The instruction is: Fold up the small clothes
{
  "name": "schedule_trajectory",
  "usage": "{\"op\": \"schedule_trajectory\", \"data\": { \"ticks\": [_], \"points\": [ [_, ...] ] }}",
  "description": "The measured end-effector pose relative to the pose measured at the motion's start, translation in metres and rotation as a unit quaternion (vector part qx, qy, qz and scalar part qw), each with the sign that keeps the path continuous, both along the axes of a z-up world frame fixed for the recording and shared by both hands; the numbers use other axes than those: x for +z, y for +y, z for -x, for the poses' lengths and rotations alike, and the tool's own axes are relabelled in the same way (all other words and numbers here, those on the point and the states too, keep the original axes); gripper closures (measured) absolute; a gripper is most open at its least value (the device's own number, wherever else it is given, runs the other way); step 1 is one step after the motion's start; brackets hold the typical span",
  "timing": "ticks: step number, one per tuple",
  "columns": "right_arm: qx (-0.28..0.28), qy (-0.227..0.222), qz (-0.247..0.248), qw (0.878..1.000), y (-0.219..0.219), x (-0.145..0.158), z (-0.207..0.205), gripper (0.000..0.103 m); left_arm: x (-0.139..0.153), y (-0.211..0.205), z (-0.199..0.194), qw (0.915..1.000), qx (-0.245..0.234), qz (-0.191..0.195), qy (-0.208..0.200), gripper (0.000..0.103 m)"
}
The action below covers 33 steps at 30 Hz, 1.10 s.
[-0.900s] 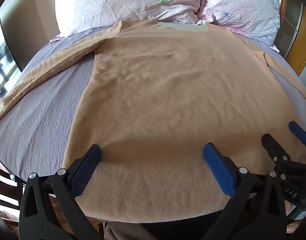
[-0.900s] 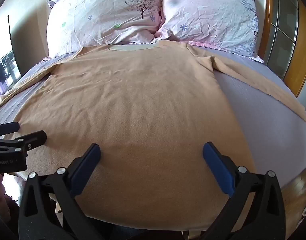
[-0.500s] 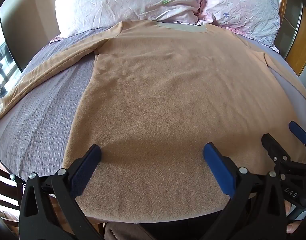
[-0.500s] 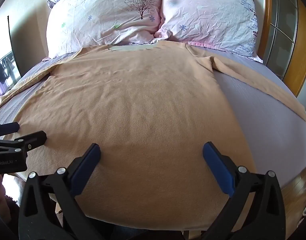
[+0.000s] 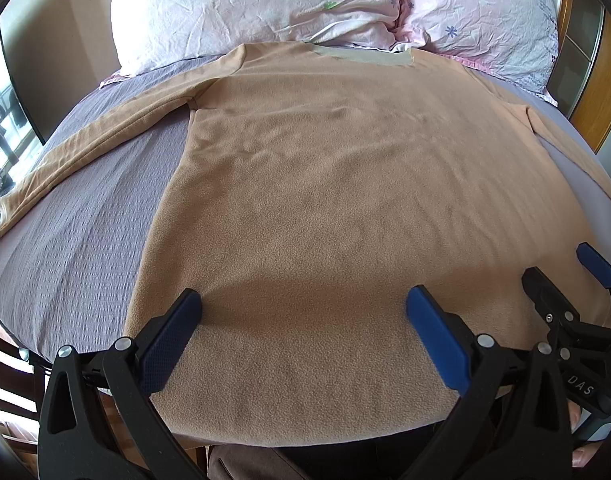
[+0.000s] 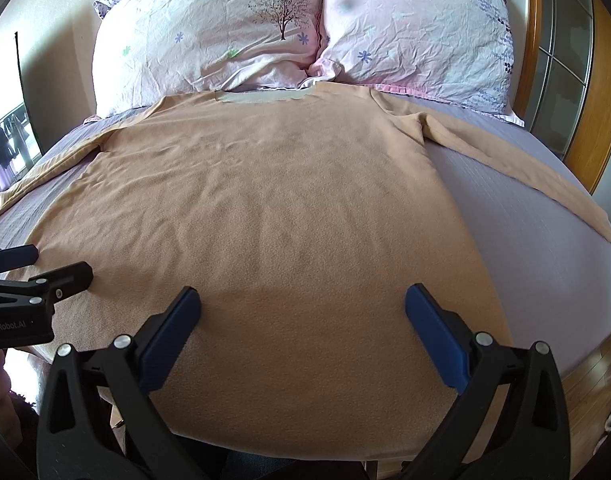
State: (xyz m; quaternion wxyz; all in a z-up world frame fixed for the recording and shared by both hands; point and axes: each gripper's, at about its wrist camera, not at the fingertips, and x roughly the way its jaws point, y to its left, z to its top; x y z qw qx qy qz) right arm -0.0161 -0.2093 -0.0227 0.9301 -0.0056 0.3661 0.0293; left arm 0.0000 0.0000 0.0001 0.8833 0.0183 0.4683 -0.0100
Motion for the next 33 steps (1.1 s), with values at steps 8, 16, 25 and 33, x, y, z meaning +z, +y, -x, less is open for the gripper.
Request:
{"op": "schedule_trajectory", "data": {
  "ticks": [8, 16, 25, 33],
  "points": [
    [0.0, -0.001, 0.0, 1.0, -0.0001, -0.0003, 0.0004, 0.002, 0.0, 0.0, 0.0001, 1.0, 0.0, 0.0, -0.001, 0.001],
    [0.0, -0.003, 0.0, 1.0, -0.001, 0.0001, 0.0006, 0.002, 0.0001, 0.0, 0.0001, 1.0, 0.0, 0.0, -0.002, 0.001],
    [0.001, -0.005, 0.0, 1.0, -0.0005, 0.0002, 0.0033, 0.002, 0.0002, 0.0, 0.0001, 1.0, 0.0, 0.0, -0.002, 0.001],
    [0.0, -0.007, -0.001, 1.0, -0.0017, -0.0001, 0.0022, 0.002, 0.0004, 0.0001, -0.0015, 1.0, 0.0, 0.0, -0.004, 0.001]
  ]
}}
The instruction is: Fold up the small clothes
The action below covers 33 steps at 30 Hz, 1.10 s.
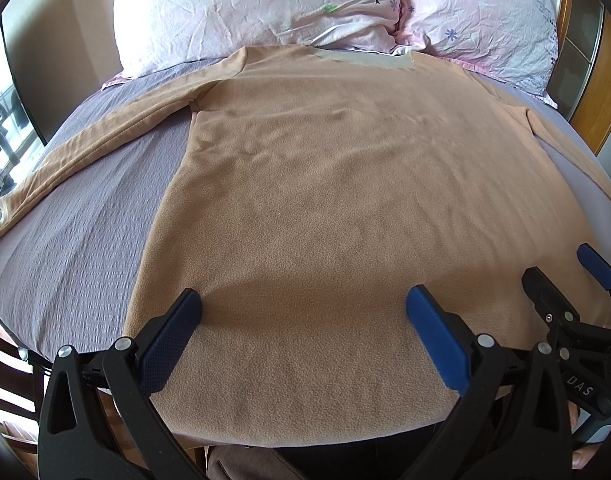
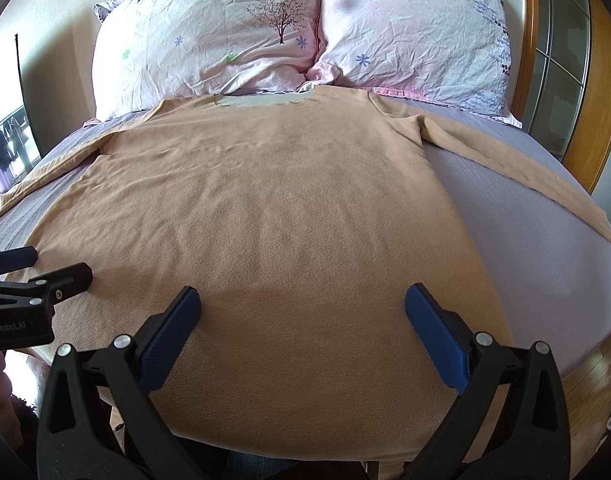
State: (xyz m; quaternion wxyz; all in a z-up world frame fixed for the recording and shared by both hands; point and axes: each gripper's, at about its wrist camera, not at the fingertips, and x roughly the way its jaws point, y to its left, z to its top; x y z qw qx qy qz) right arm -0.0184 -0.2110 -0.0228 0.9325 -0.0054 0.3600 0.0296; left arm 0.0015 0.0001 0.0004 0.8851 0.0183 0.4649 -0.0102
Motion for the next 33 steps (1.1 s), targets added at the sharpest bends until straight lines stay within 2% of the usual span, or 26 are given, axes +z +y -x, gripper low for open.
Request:
{"op": "schedule_trajectory", "data": {
  "ticks": [26, 33],
  "points": [
    [-0.003, -0.005, -0.001, 1.0, -0.0017, -0.0004, 0.0016, 0.002, 0.0015, -0.0011, 0.0011, 1.0, 0.0, 0.0, -0.002, 0.001],
    [0.005, -0.001, 0.002, 1.0, -0.0031, -0.0001, 0.0003, 0.002, 0.0031, -0.0009, 0.0021, 0.9999, 0.0, 0.0, -0.014, 0.001]
  ]
}}
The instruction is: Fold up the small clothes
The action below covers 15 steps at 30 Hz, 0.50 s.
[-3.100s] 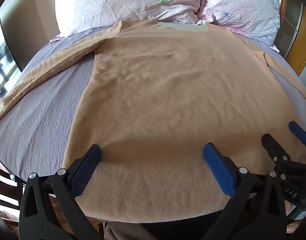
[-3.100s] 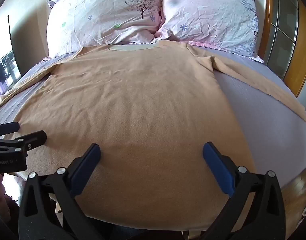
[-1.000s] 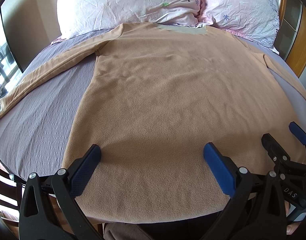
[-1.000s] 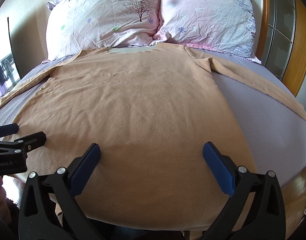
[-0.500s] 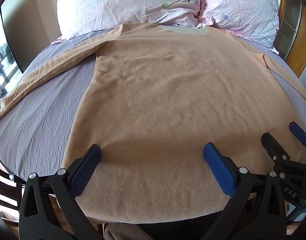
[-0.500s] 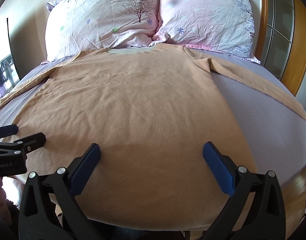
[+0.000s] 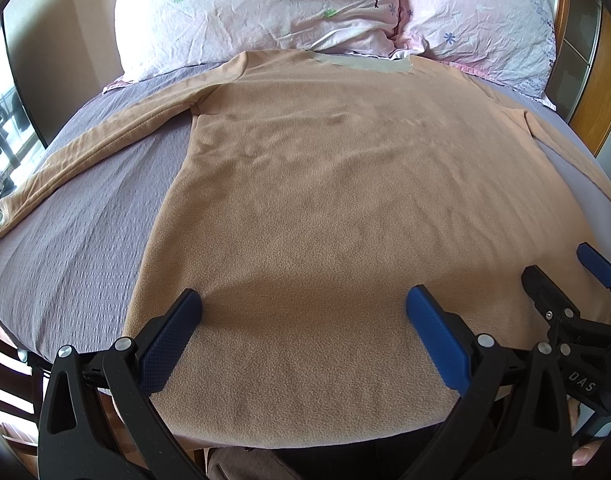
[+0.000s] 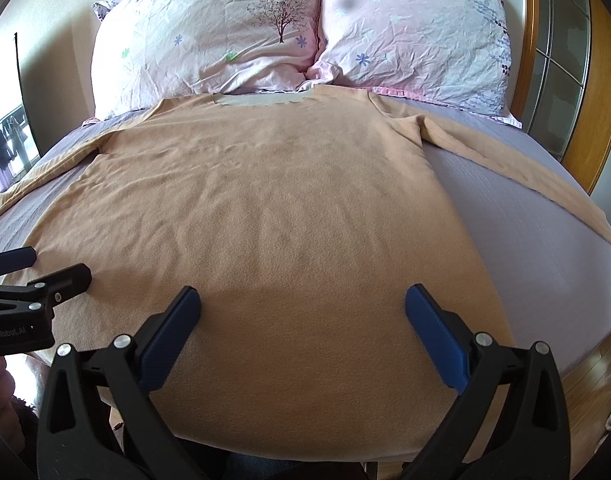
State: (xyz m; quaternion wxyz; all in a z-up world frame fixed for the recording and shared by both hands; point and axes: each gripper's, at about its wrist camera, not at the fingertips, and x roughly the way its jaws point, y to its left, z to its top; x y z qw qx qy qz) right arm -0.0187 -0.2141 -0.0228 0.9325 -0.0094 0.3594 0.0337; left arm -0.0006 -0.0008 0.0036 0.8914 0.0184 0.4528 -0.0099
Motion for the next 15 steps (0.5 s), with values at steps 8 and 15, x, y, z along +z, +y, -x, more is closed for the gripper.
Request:
{"op": "schedule_trajectory", "data": {
  "ticks": [8, 15],
  "points": [
    [-0.145, -0.03, -0.093, 0.985, -0.139, 0.041, -0.019, 0.007, -0.002, 0.001, 0.007, 0.999, -0.004, 0.005, -0.043, 0.001],
    [-0.376, 0.014, -0.321, 0.869, -0.353, 0.023, -0.027, 0.042, -0.003, 0.011, 0.005, 0.9948, -0.009, 0.03, -0.097, 0.001]
  ]
}}
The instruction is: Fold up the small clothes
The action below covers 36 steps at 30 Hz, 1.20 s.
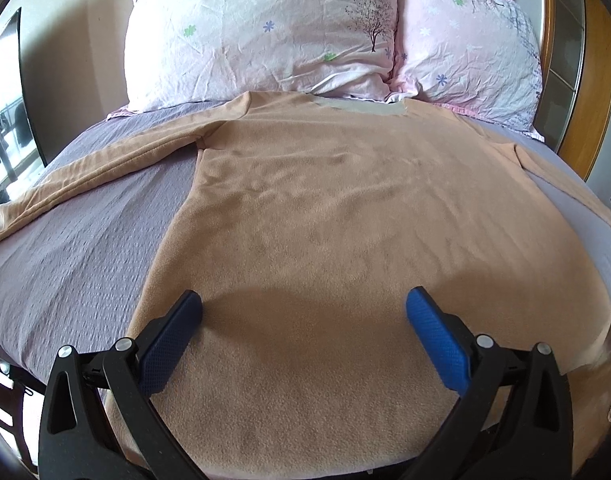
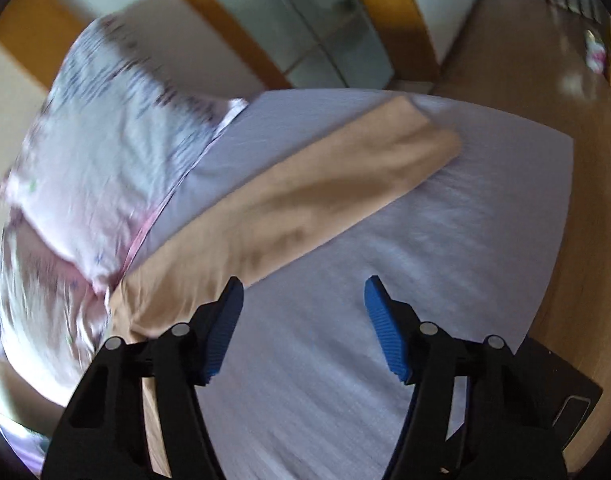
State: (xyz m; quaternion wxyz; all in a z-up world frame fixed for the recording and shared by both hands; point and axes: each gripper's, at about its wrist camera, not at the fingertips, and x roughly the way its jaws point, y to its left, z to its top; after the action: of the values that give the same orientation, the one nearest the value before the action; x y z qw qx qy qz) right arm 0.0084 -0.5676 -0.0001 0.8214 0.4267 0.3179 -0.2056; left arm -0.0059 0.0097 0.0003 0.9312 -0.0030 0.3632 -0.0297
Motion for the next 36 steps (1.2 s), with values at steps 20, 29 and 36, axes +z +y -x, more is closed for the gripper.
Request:
{"op": "schedule_trajectory", "data": {
  "ticks": [20, 29, 36],
  "points": [
    [0.05, -0.079, 0.078, 0.993, 0.026, 0.078, -0.082, 0.099, 0.052, 0.174, -0.003, 0.9682, 0.086, 0.185, -0.145, 0.001],
    [0.458, -0.133, 0.161, 0.864, 0.38, 0.121, -0.194, 0.099, 0.04, 0.256, -0.01, 0.9312, 0.168, 0.31, -0.092, 0.001],
    [0.606, -0.024, 0.117, 0.786, 0.5, 0.057, -0.199, 0.052, 0.03, 0.314, -0.006, 0.8958, 0.246, 0.362, -0.077, 0.001]
  ]
}}
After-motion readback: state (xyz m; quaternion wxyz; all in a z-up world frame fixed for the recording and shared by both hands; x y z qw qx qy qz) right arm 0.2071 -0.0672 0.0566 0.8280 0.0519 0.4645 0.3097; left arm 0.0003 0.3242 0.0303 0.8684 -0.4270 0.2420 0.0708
